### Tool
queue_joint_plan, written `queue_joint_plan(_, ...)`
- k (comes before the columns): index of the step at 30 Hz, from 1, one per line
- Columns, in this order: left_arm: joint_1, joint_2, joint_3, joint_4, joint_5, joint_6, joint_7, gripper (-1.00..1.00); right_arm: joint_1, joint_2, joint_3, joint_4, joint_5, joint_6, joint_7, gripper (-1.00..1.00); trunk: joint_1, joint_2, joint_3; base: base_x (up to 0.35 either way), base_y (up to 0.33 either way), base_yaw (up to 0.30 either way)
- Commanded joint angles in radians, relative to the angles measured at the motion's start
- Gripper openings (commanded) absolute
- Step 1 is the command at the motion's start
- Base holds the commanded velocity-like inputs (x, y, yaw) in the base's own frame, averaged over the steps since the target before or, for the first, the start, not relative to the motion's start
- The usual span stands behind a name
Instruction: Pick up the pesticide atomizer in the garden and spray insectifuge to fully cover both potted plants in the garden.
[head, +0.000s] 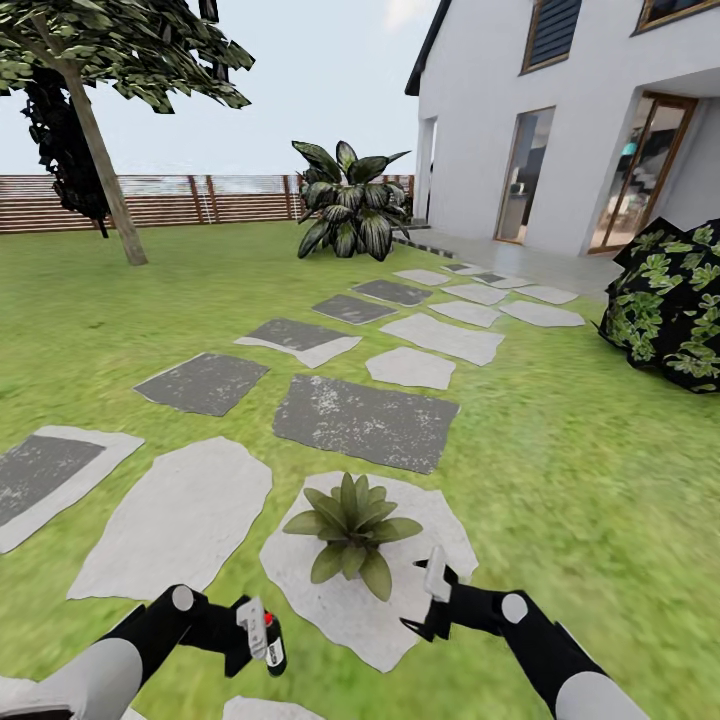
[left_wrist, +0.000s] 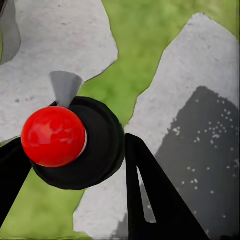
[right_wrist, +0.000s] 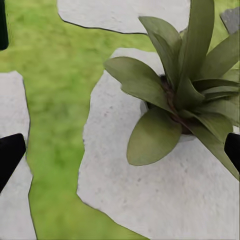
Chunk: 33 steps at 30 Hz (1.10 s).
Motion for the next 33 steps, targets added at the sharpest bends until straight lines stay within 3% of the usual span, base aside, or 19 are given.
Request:
queue_joint_plan(1, 0.0, 0.0, 0.005, -0.001, -0.012, -0.004, -0.004, -1.0, -0.001, 0.005, -0.001, -0.001, 0.007, -0.005, 0.003, 1.0, 0.0, 0.0, -0.001, 0.0, 0.0, 0.0)
queue_joint_plan(9, 0.001, -0.003, 0.003, 0.0, -0.024, -0.005, -0.005, -1.0, -0.001, 0.037, 0.001, -0.002, 0.007, -0.006, 0.008, 1.0, 0.0, 0.0, -0.001, 0.0, 0.0, 0.0)
queue_joint_plan(10, 0.001, -0.003, 0.003, 0.0, -0.024, -0.005, -0.005, -1.0, -0.001, 0.039, 0.001, -0.002, 0.007, -0.006, 0.008, -1.0, 0.0, 0.0, -0.001, 0.0, 0.0, 0.0)
queue_joint_plan(15, 0.002, -0.01, 0.004, 0.0, -0.029, -0.005, -0.005, -1.0, -0.001, 0.047, 0.006, -0.001, 0.007, -0.006, 0.009, -1.0, 0.0, 0.0, -0.001, 0.0, 0.0, 0.0)
queue_joint_plan(16, 0.001, -0.021, 0.006, 0.0, -0.064, -0.004, -0.004, -1.0, -0.001, 0.07, 0.054, -0.002, 0.007, -0.006, 0.009, -1.0, 0.0, 0.0, -0.001, 0.0, 0.0, 0.0)
queue_joint_plan(18, 0.001, -0.039, 0.008, 0.0, -0.094, -0.003, -0.002, -1.0, -0.001, 0.081, 0.092, -0.002, 0.006, -0.006, 0.008, -1.0, 0.0, 0.0, -0.001, 0.0, 0.0, 0.0)
queue_joint_plan(19, 0.002, -0.054, 0.008, -0.001, -0.111, -0.002, 0.004, -1.0, -0.001, 0.099, 0.105, -0.002, 0.006, -0.006, 0.008, -1.0, 0.0, 0.0, -0.001, 0.0, 0.0, 0.0)
queue_joint_plan(21, 0.002, -0.065, 0.008, -0.002, -0.12, -0.002, 0.011, -1.0, -0.001, 0.134, 0.113, -0.002, 0.007, -0.006, 0.009, -1.0, 0.0, 0.0, -0.001, 0.0, 0.0, 0.0)
queue_joint_plan(24, 0.002, -0.079, 0.008, -0.007, -0.122, -0.002, 0.014, -1.0, -0.001, 0.157, 0.115, -0.002, 0.007, -0.006, 0.009, -1.0, 0.0, 0.0, -0.001, 0.0, 0.0, 0.0)
queue_joint_plan(33, 0.002, -0.101, 0.01, -0.04, -0.12, -0.003, 0.015, -1.0, -0.001, 0.166, 0.115, -0.002, 0.005, -0.006, 0.009, -1.0, 0.0, 0.0, -0.001, 0.0, 0.0, 0.0)
